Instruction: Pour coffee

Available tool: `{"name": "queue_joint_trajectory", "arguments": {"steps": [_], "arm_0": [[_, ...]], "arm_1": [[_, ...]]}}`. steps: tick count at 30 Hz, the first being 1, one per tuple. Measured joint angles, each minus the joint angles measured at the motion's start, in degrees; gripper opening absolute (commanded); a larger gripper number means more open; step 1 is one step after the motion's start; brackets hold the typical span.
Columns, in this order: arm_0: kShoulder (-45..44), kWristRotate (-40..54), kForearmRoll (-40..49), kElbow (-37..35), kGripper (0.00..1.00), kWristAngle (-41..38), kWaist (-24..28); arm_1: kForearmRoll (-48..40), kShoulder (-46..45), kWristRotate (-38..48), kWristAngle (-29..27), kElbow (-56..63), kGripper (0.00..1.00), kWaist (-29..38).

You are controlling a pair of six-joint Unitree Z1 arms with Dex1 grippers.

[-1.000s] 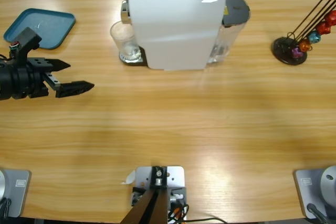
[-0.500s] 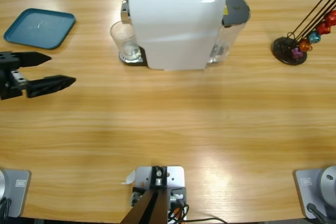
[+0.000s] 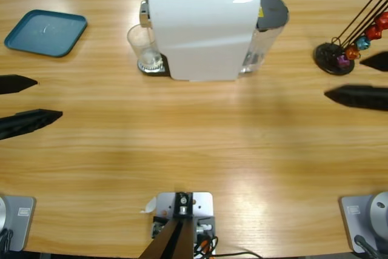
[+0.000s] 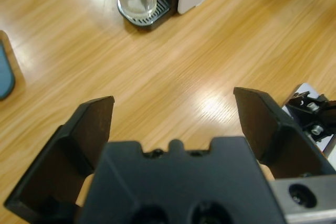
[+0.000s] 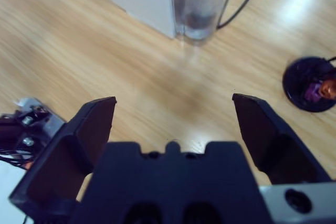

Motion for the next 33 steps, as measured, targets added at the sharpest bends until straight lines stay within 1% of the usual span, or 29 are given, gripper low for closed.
{"name": "queue_joint_trajectory", "arguments": {"steps": [3, 6, 11, 16, 20, 33], "arm_0": [[-1.4, 0.0, 0.3, 0.0, 1.000, 0.0, 0.0], [-2.1, 0.2, 1.3, 0.0, 1.000, 0.0, 0.0], [-6.9, -0.4, 2.9, 0.0, 1.000, 0.0, 0.4], [-13.6, -5.2, 4.7, 0.0, 1.000, 0.0, 2.0], [-14.7, -6.3, 5.0, 0.0, 1.000, 0.0, 2.3], [-16.3, -6.4, 5.0, 0.7, 1.000, 0.0, 2.4]], "arm_1": [[-4.4, -5.2, 0.0, -1.3, 4.3, 1.000, 0.0], [-5.2, -5.9, 0.0, -1.6, 4.8, 1.000, 0.0], [-2.8, -4.1, -2.7, -2.7, 3.8, 1.000, 0.0], [-2.1, -1.0, -4.0, -4.1, 3.3, 1.000, 0.0], [-2.1, 1.2, -4.4, -7.0, 3.3, 1.000, 0.0], [-2.1, 2.5, -4.5, -7.3, 3.3, 1.000, 0.0]]}}
